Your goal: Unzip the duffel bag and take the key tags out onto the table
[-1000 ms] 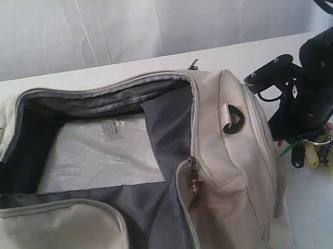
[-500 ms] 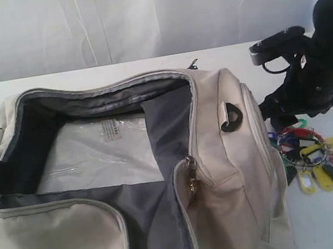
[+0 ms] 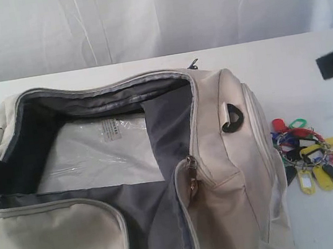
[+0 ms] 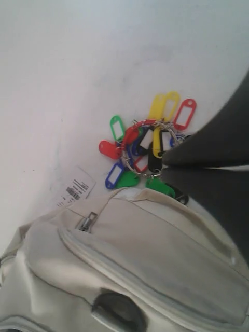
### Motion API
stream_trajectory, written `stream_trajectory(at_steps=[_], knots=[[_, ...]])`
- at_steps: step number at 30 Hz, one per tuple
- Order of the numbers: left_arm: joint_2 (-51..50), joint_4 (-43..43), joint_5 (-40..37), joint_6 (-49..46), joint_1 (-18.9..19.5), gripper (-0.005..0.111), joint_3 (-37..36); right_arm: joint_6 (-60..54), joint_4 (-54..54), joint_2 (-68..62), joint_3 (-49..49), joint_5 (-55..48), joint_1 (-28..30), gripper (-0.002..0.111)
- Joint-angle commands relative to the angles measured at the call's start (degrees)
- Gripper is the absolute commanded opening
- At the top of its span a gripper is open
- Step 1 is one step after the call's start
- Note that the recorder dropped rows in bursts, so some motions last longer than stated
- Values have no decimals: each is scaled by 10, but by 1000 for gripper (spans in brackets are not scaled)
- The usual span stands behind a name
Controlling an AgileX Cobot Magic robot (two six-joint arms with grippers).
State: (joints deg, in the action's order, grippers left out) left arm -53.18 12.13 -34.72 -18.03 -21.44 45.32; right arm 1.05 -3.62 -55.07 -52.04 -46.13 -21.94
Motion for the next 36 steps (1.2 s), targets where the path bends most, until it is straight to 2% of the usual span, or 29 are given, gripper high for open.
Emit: stream_trajectory(at_steps=[1,5,13,28,32,36], knots=[[5,6,3,0,2,0,-2,3,3,78,66,16,3,0],[5,6,8,-21,2,0,-2,3,3,120,100,57,3,0],[5,11,-40,-37,2,0,-2,3,3,138,104,50,3,0],[27,7,-39,-39,1,0,-3,3,4,138,104,52,3,0],[75,7,27,-39,2,0,-44,3,4,138,104,55,3,0],[154,7,147,-39,17,0,-140,3,4,138,104,55,3,0]])
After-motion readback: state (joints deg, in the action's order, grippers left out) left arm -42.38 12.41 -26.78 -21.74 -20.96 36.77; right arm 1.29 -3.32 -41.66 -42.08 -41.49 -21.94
